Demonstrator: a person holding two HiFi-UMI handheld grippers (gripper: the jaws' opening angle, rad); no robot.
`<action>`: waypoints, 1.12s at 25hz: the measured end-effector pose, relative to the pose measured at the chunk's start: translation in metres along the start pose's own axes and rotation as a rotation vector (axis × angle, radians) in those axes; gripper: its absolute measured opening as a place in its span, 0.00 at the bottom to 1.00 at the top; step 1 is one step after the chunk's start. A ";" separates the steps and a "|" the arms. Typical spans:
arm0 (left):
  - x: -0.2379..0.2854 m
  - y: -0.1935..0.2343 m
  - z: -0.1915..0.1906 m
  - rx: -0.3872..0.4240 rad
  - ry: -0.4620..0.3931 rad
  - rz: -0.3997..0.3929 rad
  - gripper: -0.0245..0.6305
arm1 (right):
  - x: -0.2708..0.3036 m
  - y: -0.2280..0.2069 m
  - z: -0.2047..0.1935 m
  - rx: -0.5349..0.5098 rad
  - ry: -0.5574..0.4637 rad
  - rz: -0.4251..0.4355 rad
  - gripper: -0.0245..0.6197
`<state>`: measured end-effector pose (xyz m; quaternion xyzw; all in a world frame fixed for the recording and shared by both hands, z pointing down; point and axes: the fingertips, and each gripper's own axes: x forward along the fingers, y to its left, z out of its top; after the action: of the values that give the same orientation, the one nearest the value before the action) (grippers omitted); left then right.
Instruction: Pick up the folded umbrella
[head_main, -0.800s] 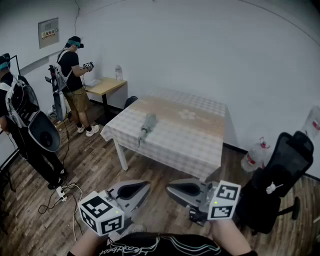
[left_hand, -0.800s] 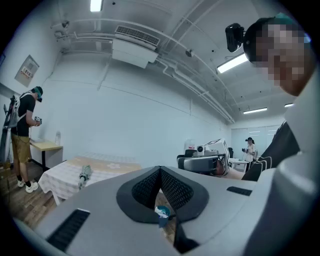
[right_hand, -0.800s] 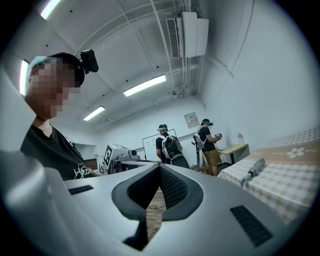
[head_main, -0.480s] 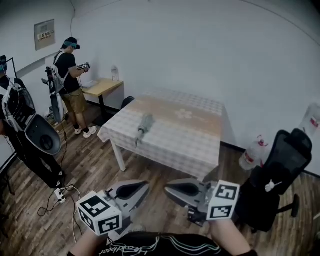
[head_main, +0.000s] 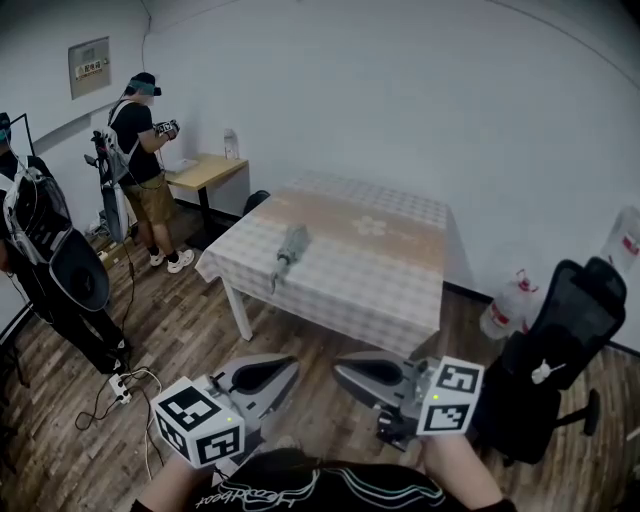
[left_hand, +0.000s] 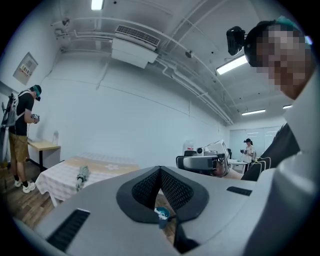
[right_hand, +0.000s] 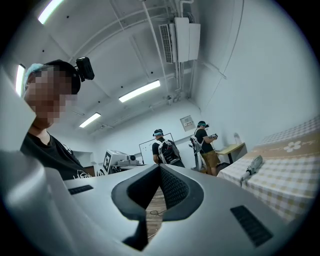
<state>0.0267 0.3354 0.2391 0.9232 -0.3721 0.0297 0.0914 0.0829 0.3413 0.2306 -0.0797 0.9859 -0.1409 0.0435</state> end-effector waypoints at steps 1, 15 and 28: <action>0.000 0.004 -0.001 -0.006 0.000 0.003 0.03 | 0.003 -0.002 -0.001 0.003 0.005 -0.001 0.06; 0.046 0.116 -0.012 -0.088 0.021 0.003 0.03 | 0.064 -0.113 -0.005 0.049 0.029 -0.034 0.06; 0.143 0.290 -0.015 -0.186 0.123 -0.061 0.03 | 0.135 -0.293 0.003 0.213 0.026 -0.162 0.06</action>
<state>-0.0709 0.0356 0.3140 0.9181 -0.3385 0.0489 0.2003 -0.0075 0.0397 0.3031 -0.1523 0.9561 -0.2488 0.0272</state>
